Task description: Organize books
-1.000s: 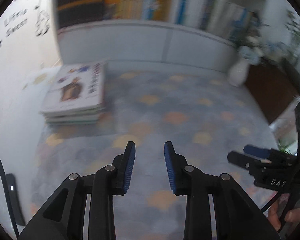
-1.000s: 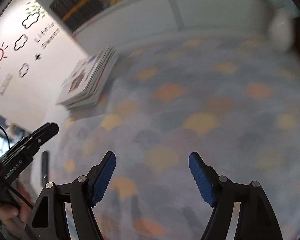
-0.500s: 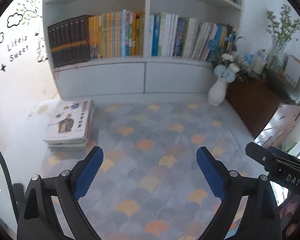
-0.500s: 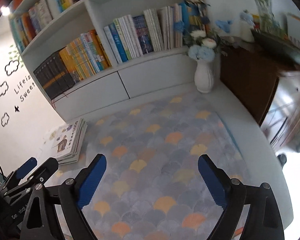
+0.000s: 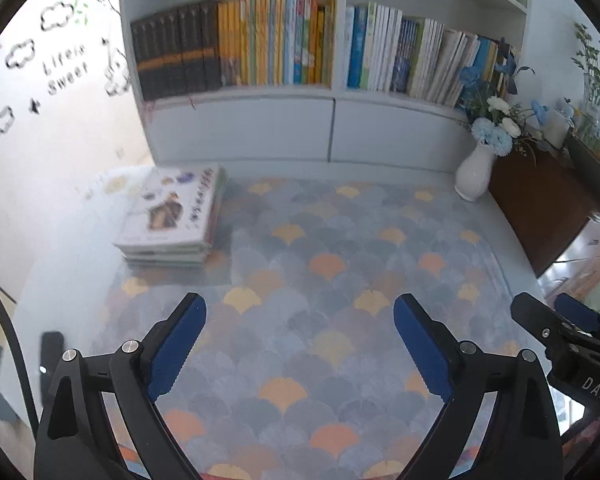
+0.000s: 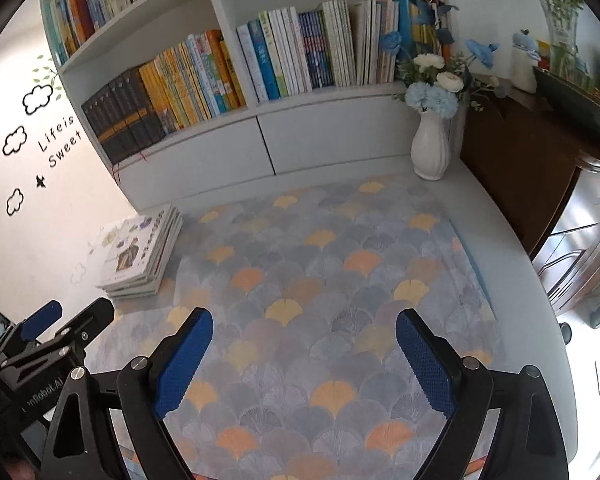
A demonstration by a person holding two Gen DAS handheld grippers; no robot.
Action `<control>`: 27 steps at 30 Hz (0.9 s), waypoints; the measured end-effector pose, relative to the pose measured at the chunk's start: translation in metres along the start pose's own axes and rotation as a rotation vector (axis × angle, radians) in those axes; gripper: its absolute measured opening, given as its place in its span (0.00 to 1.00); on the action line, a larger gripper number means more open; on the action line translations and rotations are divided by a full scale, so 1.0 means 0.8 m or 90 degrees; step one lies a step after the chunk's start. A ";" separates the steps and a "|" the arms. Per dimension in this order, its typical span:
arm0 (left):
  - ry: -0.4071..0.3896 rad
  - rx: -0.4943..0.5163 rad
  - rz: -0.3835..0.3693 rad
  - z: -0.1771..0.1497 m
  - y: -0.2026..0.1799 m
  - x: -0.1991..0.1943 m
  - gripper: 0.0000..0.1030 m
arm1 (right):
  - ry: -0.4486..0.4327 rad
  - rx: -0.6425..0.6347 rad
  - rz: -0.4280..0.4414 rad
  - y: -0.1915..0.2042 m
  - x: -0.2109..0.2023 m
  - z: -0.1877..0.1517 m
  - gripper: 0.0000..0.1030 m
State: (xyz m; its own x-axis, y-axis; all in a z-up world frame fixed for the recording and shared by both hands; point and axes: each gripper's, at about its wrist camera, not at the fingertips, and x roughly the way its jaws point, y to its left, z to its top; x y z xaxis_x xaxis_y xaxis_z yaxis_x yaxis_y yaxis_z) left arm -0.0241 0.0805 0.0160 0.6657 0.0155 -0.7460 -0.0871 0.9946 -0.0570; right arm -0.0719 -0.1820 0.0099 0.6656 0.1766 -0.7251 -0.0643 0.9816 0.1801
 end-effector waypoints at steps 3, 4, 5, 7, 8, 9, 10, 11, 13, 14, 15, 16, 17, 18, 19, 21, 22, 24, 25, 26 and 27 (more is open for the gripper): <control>0.019 -0.025 -0.018 0.000 0.009 0.012 0.92 | 0.008 -0.005 -0.002 0.001 0.005 -0.001 0.89; 0.019 -0.029 -0.015 0.000 0.010 0.014 0.92 | 0.010 -0.006 -0.004 0.001 0.006 -0.001 0.89; 0.018 -0.026 -0.007 0.001 0.010 0.016 0.92 | 0.010 -0.008 -0.006 0.001 0.007 0.000 0.89; 0.013 -0.010 0.013 0.003 0.008 0.018 0.92 | 0.012 -0.011 -0.012 0.000 0.009 0.001 0.89; 0.009 -0.002 0.016 0.004 0.006 0.019 0.92 | 0.013 -0.012 -0.014 -0.001 0.011 0.001 0.89; 0.005 0.004 0.013 0.005 0.004 0.018 0.92 | 0.016 -0.013 -0.015 -0.002 0.013 0.002 0.89; -0.001 0.009 0.008 0.007 0.002 0.018 0.92 | 0.020 -0.011 -0.014 -0.004 0.016 0.003 0.89; -0.004 0.011 0.007 0.008 0.002 0.018 0.92 | 0.023 -0.009 -0.014 -0.005 0.018 0.003 0.89; -0.008 0.017 0.010 0.010 0.000 0.020 0.92 | 0.028 -0.004 -0.014 -0.009 0.023 0.003 0.89; -0.009 0.021 0.024 0.011 -0.001 0.022 0.92 | 0.030 -0.003 -0.014 -0.010 0.024 0.004 0.89; -0.014 0.028 0.046 0.012 -0.003 0.024 0.92 | 0.031 -0.002 -0.016 -0.011 0.026 0.004 0.89; -0.019 0.038 0.081 0.013 -0.004 0.028 0.92 | 0.033 0.001 -0.018 -0.013 0.027 0.005 0.89; -0.019 0.042 0.097 0.014 -0.005 0.030 0.92 | 0.035 0.004 -0.018 -0.015 0.029 0.006 0.89; -0.017 0.047 0.110 0.015 -0.005 0.032 0.92 | 0.037 0.010 -0.019 -0.017 0.030 0.006 0.89; -0.016 0.051 0.117 0.016 -0.004 0.035 0.92 | 0.038 0.013 -0.021 -0.019 0.031 0.007 0.89; -0.015 0.051 0.119 0.018 -0.002 0.038 0.92 | 0.042 0.020 -0.026 -0.022 0.035 0.008 0.89; -0.015 0.055 0.128 0.019 -0.002 0.040 0.92 | 0.045 0.023 -0.027 -0.025 0.038 0.009 0.89; -0.026 0.067 0.164 0.021 -0.004 0.041 0.92 | 0.052 0.030 -0.023 -0.026 0.041 0.009 0.89; -0.036 0.078 0.184 0.022 -0.006 0.041 0.92 | 0.056 0.037 -0.018 -0.027 0.043 0.009 0.89; -0.039 0.083 0.189 0.024 -0.005 0.043 0.93 | 0.057 0.040 -0.015 -0.028 0.043 0.009 0.89; -0.039 0.087 0.191 0.026 -0.005 0.044 0.93 | 0.056 0.040 -0.015 -0.027 0.043 0.010 0.89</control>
State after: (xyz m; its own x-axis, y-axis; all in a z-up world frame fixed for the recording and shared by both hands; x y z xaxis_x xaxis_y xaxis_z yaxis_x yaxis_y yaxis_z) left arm 0.0150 0.0793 0.0040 0.6688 0.3118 -0.6749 -0.1882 0.9492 0.2521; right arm -0.0414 -0.1976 -0.0138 0.5986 0.1623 -0.7845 -0.0009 0.9794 0.2020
